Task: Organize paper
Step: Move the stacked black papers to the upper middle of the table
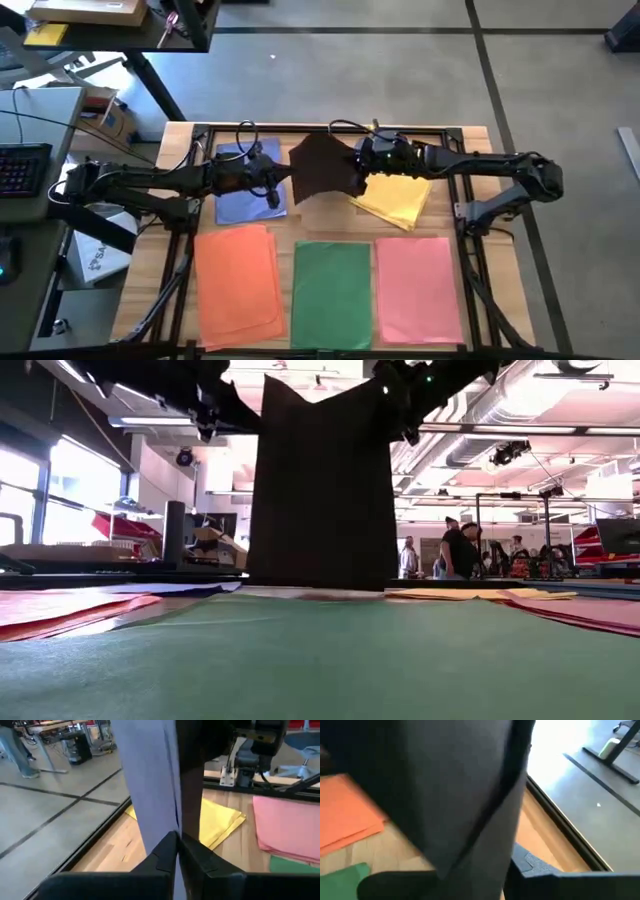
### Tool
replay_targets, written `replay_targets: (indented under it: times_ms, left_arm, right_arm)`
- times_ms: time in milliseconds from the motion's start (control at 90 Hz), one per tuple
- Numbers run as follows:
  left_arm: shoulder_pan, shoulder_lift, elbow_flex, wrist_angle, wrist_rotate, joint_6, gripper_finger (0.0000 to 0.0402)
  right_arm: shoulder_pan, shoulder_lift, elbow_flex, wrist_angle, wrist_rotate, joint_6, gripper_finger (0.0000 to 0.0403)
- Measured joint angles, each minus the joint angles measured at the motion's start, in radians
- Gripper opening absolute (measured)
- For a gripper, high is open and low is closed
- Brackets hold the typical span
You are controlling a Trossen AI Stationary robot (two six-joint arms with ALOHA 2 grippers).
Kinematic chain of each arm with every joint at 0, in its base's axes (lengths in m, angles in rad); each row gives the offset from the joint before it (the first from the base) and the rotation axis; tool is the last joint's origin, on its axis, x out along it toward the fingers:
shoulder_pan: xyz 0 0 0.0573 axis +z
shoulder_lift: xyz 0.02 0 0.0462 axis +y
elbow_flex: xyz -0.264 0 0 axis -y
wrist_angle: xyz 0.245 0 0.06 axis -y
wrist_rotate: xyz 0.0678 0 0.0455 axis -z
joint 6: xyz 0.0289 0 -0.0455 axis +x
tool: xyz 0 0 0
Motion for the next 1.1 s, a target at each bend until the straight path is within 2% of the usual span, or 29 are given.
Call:
replay_targets:
  times_ms: [122, 211, 467, 656, 933, 1100]
  left_arm:
    - [0.000, 0.005, 0.000, -0.031, 0.005, -0.044, 0.0006]
    - [0.000, 0.006, 0.000, -0.055, 0.007, -0.049, 0.0019]
    - [0.000, 0.006, 0.000, -0.057, 0.030, -0.068, 0.0067]
    - [0.000, 0.006, 0.000, -0.041, 0.030, -0.068, 0.0079]
    - [0.000, 0.006, 0.000, -0.027, 0.030, -0.066, 0.0070]
    - [0.000, 0.006, 0.000, -0.027, 0.029, -0.063, 0.0040]
  right_arm:
    - [0.000, 0.003, -0.036, 0.045, -0.020, 0.000, 0.0003]
    - [0.000, 0.003, -0.045, 0.054, -0.031, -0.001, 0.0019]
    - [0.000, 0.002, -0.052, 0.066, -0.033, -0.015, 0.0112]
    - [0.000, 0.002, -0.052, 0.080, -0.034, -0.038, 0.0163]
    - [0.001, 0.001, -0.052, 0.082, -0.033, -0.075, 0.0167]
    - [0.001, -0.027, -0.052, 0.080, -0.033, -0.083, 0.0166]
